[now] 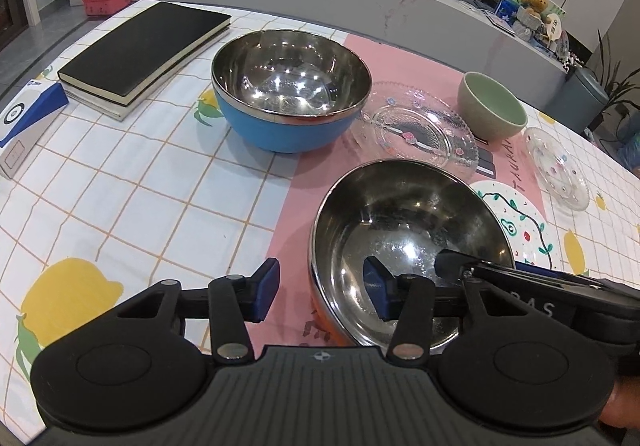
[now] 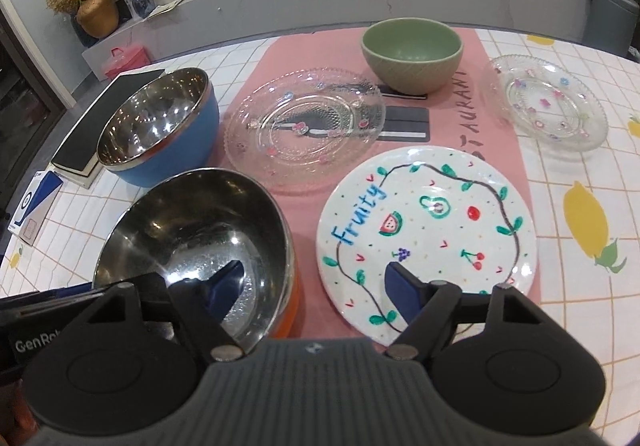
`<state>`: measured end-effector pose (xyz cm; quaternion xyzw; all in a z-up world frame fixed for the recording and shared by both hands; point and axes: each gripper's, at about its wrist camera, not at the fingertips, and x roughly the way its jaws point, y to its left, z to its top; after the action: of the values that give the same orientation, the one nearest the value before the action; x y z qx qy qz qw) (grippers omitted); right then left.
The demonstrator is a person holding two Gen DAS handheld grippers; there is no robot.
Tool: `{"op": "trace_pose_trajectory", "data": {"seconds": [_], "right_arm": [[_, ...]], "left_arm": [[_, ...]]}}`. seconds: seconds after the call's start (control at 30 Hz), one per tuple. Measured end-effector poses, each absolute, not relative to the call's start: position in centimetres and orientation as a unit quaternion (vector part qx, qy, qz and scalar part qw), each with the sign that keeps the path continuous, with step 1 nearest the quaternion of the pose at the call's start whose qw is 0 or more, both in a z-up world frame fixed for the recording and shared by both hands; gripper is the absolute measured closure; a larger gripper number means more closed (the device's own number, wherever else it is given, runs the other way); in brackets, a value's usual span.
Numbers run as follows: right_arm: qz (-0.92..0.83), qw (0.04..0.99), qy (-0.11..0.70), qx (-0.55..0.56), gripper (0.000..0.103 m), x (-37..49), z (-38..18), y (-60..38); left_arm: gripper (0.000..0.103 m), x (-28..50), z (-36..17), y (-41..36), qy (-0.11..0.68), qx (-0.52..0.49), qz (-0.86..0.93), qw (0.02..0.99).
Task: Organize plates and bowls
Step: 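Close the left gripper on the bowl rim while the right gripper grips the opposite rim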
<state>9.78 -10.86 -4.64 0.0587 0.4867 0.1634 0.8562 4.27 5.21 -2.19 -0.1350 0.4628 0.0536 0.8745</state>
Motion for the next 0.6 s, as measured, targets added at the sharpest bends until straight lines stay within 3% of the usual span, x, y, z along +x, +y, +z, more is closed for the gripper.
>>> {"op": "trace_pose_trajectory", "data": {"seconds": [0.2, 0.37, 0.53, 0.6], "right_arm": [[0.178, 0.849, 0.496, 0.048, 0.05, 9.8, -5.0, -10.0], [0.176, 0.848, 0.497, 0.056, 0.056, 10.0, -4.9, -9.9], [0.177, 0.848, 0.496, 0.058, 0.065, 10.0, -4.7, -9.7], [0.179, 0.848, 0.496, 0.054, 0.077, 9.8, -4.7, -9.5]], "left_arm": [[0.057, 4.5, -2.6, 5.0, 0.47, -0.141, 0.044, 0.87], [0.073, 4.6, -2.9, 5.1, 0.474, -0.15, 0.038, 0.867], [0.082, 4.7, -3.2, 5.2, 0.478, -0.151, 0.042, 0.865], [0.083, 4.7, -3.2, 5.2, 0.479, -0.15, 0.043, 0.864]]}}
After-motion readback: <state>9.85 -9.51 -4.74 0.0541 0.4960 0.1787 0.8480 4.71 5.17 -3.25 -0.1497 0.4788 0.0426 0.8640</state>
